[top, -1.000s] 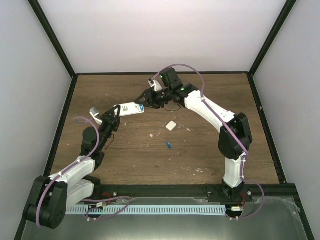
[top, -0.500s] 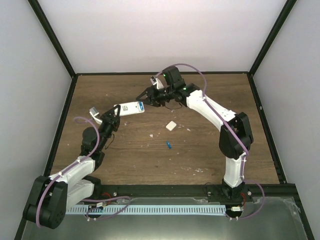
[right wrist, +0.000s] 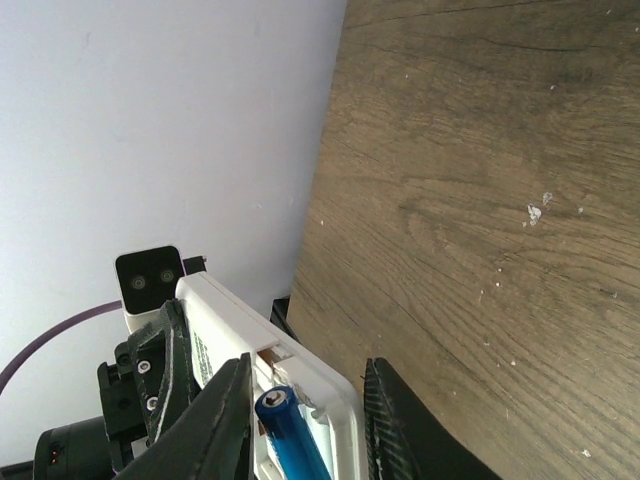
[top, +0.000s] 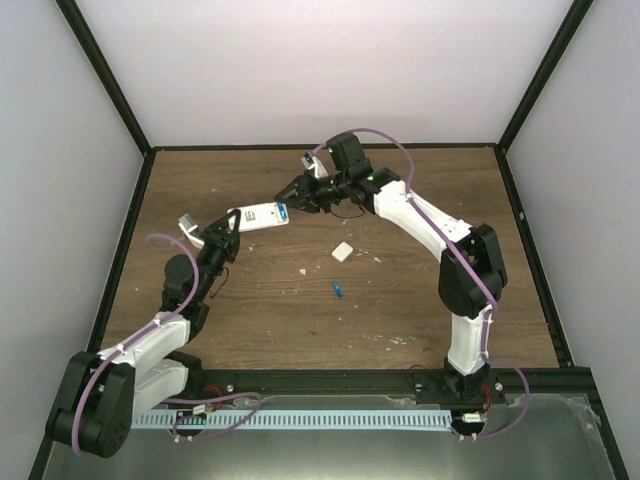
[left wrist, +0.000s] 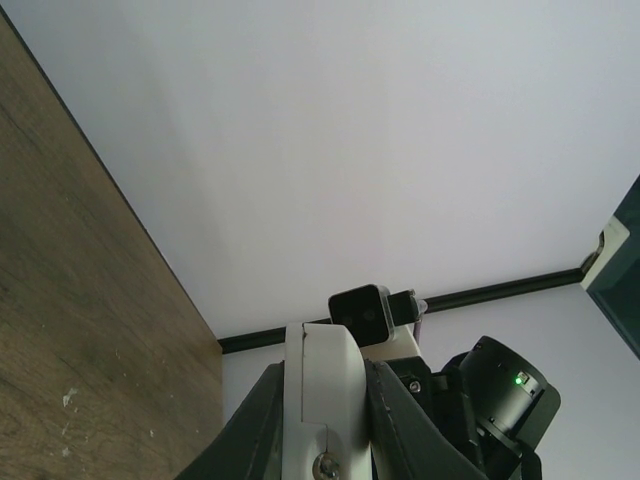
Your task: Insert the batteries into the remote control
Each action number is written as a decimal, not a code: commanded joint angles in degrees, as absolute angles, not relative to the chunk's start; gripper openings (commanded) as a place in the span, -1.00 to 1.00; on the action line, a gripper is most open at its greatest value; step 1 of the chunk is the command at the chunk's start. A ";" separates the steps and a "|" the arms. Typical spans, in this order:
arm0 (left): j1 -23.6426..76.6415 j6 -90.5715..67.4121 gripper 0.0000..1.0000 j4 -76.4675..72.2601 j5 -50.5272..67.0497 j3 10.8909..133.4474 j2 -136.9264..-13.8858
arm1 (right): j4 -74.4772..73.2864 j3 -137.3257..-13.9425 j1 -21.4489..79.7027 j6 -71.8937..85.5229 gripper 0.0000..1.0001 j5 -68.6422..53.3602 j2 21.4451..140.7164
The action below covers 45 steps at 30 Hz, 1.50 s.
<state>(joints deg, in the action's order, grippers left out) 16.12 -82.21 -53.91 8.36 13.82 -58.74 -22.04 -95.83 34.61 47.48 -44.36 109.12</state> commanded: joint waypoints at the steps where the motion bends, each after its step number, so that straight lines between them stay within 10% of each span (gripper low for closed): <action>1: 16.35 -81.32 -1.00 -56.34 8.44 13.64 -58.13 | -20.33 -95.84 34.37 47.72 -0.55 -46.21 107.18; 45: 16.35 -80.86 -1.00 -54.14 7.51 13.61 -58.73 | -28.77 -100.55 34.36 39.77 -0.78 -40.52 106.25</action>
